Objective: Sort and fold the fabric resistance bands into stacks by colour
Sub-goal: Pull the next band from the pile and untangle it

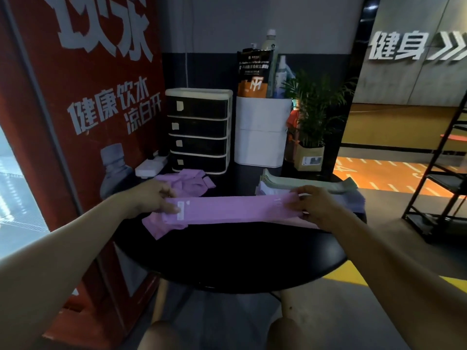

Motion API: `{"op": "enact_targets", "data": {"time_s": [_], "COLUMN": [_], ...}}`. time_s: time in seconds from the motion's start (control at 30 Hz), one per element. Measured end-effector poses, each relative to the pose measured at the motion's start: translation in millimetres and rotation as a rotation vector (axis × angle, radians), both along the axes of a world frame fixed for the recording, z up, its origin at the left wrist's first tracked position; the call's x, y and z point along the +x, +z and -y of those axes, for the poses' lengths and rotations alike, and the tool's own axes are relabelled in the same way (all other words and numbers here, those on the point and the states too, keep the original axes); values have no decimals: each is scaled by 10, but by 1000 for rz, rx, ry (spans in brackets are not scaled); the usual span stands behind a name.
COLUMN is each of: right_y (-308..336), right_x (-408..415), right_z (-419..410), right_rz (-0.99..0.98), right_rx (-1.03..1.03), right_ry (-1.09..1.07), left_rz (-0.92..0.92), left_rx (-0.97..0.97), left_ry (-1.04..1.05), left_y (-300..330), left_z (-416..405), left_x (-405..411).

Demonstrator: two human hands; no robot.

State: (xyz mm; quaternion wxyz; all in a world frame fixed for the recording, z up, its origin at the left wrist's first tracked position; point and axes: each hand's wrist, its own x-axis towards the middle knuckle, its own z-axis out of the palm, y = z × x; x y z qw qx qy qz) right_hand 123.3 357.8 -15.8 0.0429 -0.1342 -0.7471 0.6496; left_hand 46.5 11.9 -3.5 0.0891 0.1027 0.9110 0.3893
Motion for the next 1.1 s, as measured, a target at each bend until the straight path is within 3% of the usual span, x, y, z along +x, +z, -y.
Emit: {"op": "enact_targets", "data": {"time_s": [0.27, 0.43, 0.67, 1.0, 1.1], "right_y": [-412, -621, -744, -767, -807], "right_x": [398, 592, 606, 648, 655], "right_z": [-167, -205, -200, -253, -277], "right_rz": [112, 112, 28, -38, -43], "right_rx": [102, 276, 528, 589, 590], "right_ry": [-186, -247, -256, -372, -421], "left_rz": [78, -208, -419, -472, -464], "left_rx": [232, 28, -122, -27, -46], "left_ry": [42, 123, 94, -363, -407], "left_y": [-286, -606, -877, -915, -978], "left_z": [-353, -529, -643, -1203, -1257], "left_x": [283, 291, 300, 671, 699]}}
